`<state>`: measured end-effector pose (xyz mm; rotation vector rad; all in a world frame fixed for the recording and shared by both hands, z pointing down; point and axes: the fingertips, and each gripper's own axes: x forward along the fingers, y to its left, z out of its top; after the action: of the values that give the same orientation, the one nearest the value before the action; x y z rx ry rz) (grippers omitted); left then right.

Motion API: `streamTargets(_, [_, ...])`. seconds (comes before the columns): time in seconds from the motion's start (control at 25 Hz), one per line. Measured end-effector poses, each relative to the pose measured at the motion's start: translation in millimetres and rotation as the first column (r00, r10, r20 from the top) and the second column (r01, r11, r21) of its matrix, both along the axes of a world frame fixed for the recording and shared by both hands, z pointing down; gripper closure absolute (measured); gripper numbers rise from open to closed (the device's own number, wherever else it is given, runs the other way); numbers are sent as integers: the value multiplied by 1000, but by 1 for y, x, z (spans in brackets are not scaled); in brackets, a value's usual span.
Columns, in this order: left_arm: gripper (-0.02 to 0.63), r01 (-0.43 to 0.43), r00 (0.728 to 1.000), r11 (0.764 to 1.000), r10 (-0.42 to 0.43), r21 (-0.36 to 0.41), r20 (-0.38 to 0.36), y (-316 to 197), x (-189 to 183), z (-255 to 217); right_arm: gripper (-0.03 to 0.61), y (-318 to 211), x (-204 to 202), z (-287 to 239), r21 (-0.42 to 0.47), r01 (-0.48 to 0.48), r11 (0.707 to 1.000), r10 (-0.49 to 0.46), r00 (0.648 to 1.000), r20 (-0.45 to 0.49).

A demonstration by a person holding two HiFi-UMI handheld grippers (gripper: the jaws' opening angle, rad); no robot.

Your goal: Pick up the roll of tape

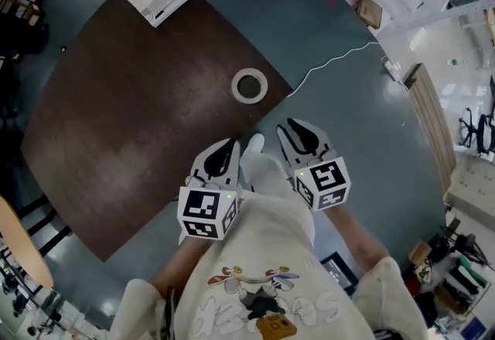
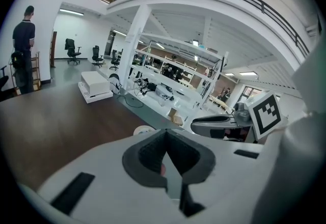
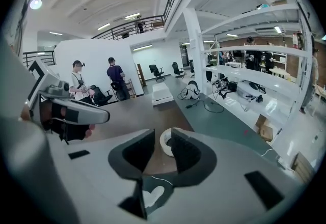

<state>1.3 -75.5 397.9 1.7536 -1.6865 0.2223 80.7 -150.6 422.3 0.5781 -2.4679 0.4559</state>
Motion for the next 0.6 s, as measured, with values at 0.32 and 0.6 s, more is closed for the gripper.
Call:
streamTargets(0.32, [607,35,999,999,-35,-31,-11,-12,-22,21,462,-26,-31,34,-14,44,999,-45,995,-85])
streamTargets(0.6, [607,68,997,995,-71,-75,-42,-24,-37,39,453,-47,-54,66,-47,73,996,-80,983,-165])
